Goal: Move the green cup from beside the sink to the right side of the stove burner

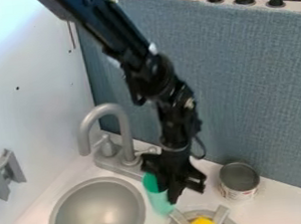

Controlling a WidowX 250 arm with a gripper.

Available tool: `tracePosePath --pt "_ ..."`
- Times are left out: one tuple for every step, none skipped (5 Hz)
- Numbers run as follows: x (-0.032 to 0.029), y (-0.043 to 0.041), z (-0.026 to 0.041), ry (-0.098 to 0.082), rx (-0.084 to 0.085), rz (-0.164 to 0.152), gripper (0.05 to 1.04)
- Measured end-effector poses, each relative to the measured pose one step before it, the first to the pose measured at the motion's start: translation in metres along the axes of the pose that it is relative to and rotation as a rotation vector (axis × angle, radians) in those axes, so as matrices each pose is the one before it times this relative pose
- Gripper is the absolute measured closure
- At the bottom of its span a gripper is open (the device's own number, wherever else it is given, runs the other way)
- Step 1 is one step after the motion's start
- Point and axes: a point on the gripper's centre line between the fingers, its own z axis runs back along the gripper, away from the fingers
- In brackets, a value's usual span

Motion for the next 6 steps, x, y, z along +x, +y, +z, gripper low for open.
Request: tracePosePath --pt "-0.00200 -0.02632 0.03427 -0.0485 0.0386 -0.0884 0.981" --pt "0.00595 -0.03005 0.02666 -0.0723 -0.0182 -0.1049 0.981" --pt "0.02910 -0.04673 0.01866 -0.0523 -0.0212 -0.1437 0.981" --pt "0.01457 -0.04082 -0.02191 0.0298 -0.0407 -0.1298 0.981" --pt "0.00701 -0.01159 -0.00594 0.0047 -0.0384 -0.0538 0.981" --pt "-0.00130 -0.00255 -0.02291 0.0585 -0.0170 -0.0061 0.981"
